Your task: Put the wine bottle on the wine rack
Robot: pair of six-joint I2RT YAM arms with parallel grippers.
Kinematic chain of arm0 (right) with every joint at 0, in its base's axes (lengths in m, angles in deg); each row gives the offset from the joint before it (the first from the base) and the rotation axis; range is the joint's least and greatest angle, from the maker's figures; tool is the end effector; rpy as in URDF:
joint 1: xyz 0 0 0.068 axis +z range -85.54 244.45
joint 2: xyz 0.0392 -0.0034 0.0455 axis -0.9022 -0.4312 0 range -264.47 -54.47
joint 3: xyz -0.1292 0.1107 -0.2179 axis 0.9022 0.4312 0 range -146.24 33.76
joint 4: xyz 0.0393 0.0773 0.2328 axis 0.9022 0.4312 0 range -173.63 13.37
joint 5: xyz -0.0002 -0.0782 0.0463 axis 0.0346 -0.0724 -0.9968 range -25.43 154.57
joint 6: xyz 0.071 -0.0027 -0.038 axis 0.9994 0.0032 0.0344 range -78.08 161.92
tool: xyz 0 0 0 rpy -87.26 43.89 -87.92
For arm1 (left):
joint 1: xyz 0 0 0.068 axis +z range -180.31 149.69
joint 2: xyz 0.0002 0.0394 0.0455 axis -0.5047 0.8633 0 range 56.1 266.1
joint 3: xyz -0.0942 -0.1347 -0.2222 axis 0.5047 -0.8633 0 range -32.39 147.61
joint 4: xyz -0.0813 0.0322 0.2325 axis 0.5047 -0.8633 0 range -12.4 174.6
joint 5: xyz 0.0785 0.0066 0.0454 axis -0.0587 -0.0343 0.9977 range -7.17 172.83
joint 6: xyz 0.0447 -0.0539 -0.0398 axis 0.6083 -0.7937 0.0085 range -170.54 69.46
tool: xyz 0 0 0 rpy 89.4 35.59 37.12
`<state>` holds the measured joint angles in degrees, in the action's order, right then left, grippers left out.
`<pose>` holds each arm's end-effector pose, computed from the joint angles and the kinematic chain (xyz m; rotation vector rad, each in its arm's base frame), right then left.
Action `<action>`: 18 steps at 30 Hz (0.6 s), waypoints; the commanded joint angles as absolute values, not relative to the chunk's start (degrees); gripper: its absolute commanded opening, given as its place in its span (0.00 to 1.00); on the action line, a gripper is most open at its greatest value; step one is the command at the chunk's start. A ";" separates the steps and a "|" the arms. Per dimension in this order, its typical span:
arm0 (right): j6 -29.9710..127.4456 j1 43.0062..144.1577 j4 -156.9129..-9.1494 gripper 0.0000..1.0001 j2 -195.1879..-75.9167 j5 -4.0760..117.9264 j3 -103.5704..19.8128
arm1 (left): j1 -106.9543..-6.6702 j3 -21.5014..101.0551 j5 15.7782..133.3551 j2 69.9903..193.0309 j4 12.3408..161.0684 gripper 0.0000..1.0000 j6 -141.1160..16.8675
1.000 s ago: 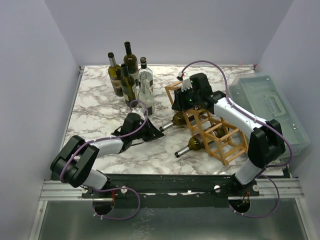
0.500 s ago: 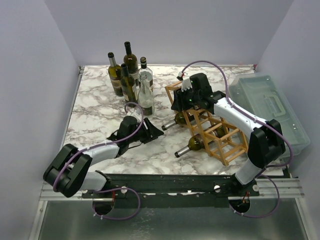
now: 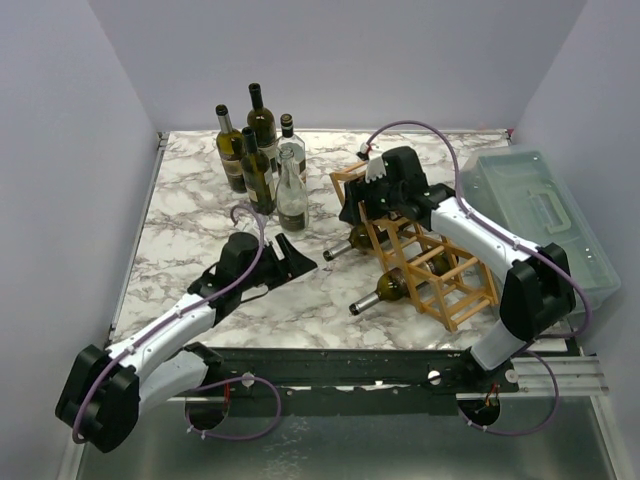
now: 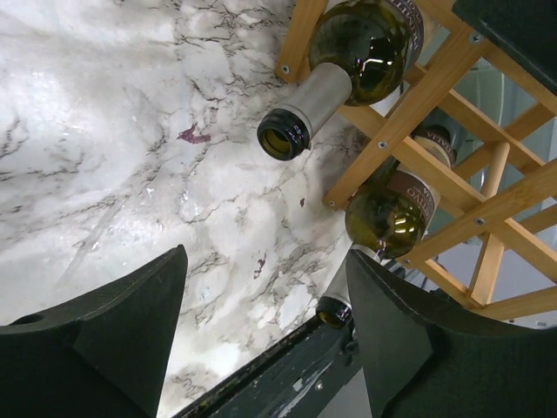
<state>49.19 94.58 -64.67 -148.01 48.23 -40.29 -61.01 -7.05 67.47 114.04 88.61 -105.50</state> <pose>0.3228 0.2099 0.2726 -0.6094 2.2137 0.6659 0.1874 -0.1327 0.1990 -0.2992 2.2572 -1.1409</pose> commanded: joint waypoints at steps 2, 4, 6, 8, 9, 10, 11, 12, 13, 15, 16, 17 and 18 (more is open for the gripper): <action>49.79 94.33 -65.81 0.84 -144.33 49.27 -38.86 | -60.50 -3.14 71.20 108.26 74.53 0.76 -101.19; 49.70 94.31 -66.26 0.86 -143.67 48.78 -38.84 | -60.37 -2.51 71.56 106.46 72.44 0.77 -100.45; 49.76 94.27 -66.74 0.87 -143.10 48.35 -38.84 | -60.28 -1.63 72.24 105.28 70.03 0.77 -99.68; 49.83 94.33 -66.60 0.88 -142.49 48.05 -39.02 | -60.20 -0.57 72.60 104.12 68.20 0.81 -98.68; 49.82 94.33 -66.62 0.88 -142.00 47.91 -38.95 | -60.20 -0.17 72.71 103.40 67.46 0.85 -98.17; 49.83 94.33 -66.74 0.89 -141.57 47.77 -38.78 | -60.13 0.35 72.88 102.87 66.92 0.90 -97.44; 49.96 94.34 -66.91 0.89 -140.99 47.69 -38.48 | -60.11 0.79 73.17 102.37 66.41 0.92 -96.74; 50.08 94.29 -67.24 0.90 -140.47 47.46 -38.17 | -60.12 1.47 73.69 101.98 65.85 0.93 -95.77; 50.22 94.27 -67.43 0.90 -139.83 47.11 -37.78 | -60.14 2.15 74.45 101.62 64.61 0.93 -94.84; 50.59 94.34 -68.12 0.92 -138.66 46.57 -36.76 | -60.04 3.85 75.79 100.96 62.71 0.93 -92.65; 50.71 94.32 -68.49 0.92 -138.15 46.18 -36.34 | -60.03 4.73 76.26 100.66 61.87 0.93 -91.37; 50.92 94.33 -68.72 0.93 -137.62 46.05 -36.01 | -60.09 5.78 76.82 100.36 60.73 0.93 -90.01; 51.09 94.33 -68.85 0.93 -137.07 45.80 -35.79 | -60.04 6.73 77.54 100.00 59.50 0.93 -88.80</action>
<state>49.91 94.58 -66.72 -139.96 47.97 -37.25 -60.38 2.22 73.31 101.80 65.49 -95.60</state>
